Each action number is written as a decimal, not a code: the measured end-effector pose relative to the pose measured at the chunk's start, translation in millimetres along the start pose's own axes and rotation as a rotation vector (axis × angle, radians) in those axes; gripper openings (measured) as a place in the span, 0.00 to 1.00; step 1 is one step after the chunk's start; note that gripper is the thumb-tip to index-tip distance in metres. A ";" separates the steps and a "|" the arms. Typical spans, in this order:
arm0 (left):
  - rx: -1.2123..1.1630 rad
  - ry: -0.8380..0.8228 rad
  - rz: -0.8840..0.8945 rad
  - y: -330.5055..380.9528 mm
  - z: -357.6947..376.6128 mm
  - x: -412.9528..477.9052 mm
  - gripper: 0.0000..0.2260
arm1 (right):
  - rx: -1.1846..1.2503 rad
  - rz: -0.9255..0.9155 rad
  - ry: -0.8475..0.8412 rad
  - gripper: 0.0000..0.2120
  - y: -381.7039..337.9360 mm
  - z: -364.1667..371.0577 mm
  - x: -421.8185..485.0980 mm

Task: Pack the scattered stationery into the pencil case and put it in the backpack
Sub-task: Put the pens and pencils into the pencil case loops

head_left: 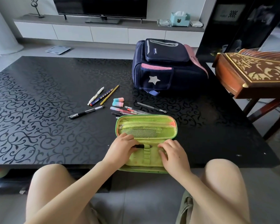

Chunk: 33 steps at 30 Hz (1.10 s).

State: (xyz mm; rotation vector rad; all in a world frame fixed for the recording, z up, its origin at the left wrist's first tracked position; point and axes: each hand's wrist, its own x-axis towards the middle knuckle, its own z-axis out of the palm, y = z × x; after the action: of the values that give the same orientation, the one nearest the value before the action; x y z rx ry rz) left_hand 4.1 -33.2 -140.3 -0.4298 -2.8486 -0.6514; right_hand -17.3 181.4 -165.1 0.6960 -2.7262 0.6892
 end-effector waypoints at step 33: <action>-0.308 0.046 -0.244 -37.3 2.3 0.4 0.03 | -0.040 0.263 0.071 0.09 22.3 -33.9 102.0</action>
State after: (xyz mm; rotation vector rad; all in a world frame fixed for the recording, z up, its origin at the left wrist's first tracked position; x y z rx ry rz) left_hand -8.4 -64.2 -156.9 -0.1060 -2.7863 -1.1372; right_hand -112.0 176.1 -109.8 0.2994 -2.7840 0.6979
